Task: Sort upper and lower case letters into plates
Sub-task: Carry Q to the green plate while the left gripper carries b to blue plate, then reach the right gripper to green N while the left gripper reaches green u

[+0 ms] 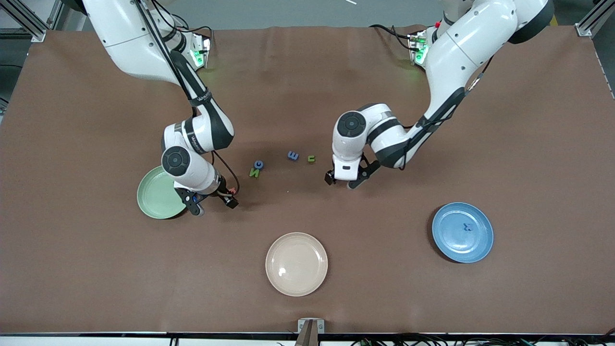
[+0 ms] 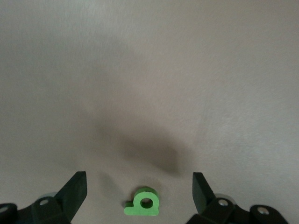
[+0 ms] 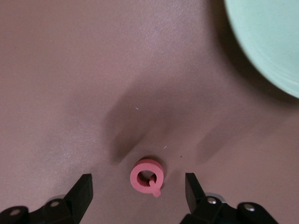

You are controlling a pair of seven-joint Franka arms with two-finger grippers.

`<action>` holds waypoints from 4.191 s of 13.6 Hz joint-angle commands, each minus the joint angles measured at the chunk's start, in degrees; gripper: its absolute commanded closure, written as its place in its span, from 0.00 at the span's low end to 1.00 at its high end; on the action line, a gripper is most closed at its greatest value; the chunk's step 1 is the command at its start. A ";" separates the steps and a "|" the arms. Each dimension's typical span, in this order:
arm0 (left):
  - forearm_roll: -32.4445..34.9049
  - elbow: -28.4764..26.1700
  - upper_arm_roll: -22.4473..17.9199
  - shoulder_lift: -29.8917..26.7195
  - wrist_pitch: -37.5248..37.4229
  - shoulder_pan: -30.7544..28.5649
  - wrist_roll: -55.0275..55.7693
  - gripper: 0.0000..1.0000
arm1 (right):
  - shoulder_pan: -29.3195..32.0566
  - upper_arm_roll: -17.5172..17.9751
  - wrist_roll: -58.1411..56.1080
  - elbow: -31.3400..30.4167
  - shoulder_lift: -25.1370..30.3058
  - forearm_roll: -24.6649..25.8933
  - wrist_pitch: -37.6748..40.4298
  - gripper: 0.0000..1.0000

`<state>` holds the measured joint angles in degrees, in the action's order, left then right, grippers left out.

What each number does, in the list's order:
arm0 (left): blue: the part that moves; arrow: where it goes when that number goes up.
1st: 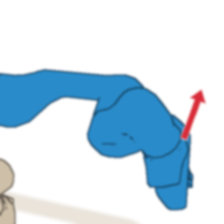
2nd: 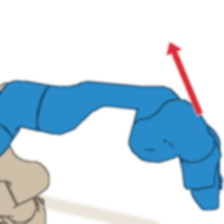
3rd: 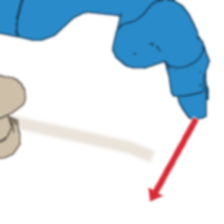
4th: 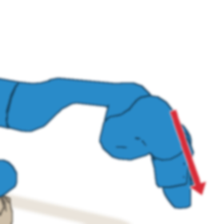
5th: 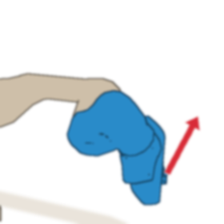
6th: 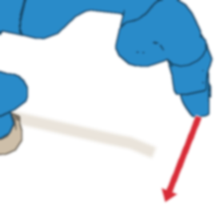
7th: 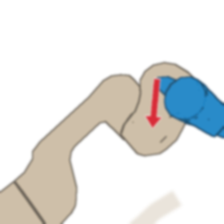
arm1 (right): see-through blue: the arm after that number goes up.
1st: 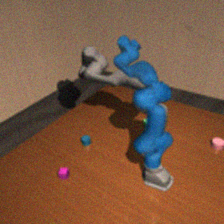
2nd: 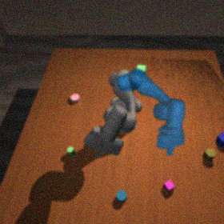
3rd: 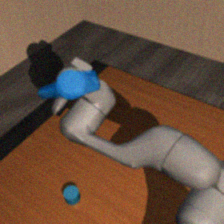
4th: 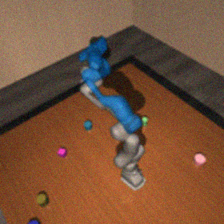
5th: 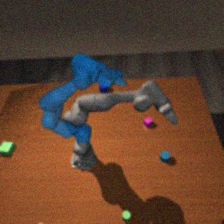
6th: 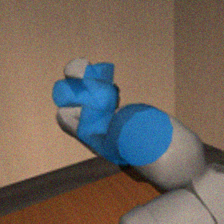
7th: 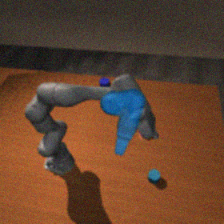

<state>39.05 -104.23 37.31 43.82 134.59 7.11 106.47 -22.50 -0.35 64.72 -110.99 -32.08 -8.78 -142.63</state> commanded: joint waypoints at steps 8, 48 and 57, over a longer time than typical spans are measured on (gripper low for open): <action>2.25 0.78 -0.75 2.23 1.64 3.44 8.40 0.21 | -2.11 -0.62 0.84 -2.39 -1.23 0.00 -3.44 0.94; 0.94 2.36 9.69 -5.24 -12.50 -30.49 -38.90 0.00 | -2.53 -5.89 -8.91 -2.13 10.02 1.58 15.02 0.00; 1.11 2.36 12.88 -0.06 -8.83 -13.54 -17.18 0.01 | -10.89 -4.31 -27.00 -3.70 7.65 -0.18 6.94 0.03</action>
<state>40.28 -102.37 51.06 42.24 123.79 -8.86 87.65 -32.87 -4.69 42.20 -113.48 -23.74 -8.05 -133.19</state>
